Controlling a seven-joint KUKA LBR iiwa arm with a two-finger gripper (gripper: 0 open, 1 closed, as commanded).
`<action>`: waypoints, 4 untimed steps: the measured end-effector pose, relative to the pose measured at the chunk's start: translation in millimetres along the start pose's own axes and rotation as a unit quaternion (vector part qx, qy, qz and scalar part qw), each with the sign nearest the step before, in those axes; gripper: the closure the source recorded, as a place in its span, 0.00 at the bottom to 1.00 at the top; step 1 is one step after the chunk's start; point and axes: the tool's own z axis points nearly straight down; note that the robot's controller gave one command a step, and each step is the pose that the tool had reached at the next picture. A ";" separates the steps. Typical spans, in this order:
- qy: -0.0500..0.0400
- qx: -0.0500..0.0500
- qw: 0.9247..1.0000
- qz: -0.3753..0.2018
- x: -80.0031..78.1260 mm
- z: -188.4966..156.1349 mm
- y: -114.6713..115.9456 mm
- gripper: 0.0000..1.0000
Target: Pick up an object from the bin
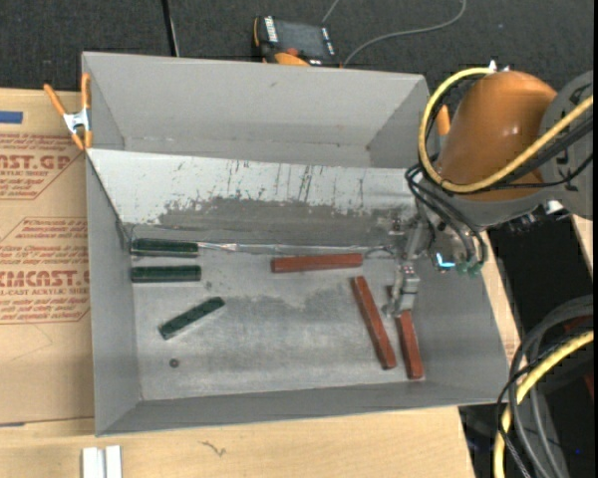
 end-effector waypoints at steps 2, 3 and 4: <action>-0.005 -0.003 0.927 -0.375 11.5 131.0 -73.1 0.00; -0.005 -0.003 0.927 -0.375 11.4 130.5 -73.4 0.00; -0.005 0.002 0.816 -0.578 56.3 130.6 -25.4 0.00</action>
Offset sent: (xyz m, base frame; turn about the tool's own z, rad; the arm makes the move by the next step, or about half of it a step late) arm -0.0363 -0.0774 -0.0737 -0.3768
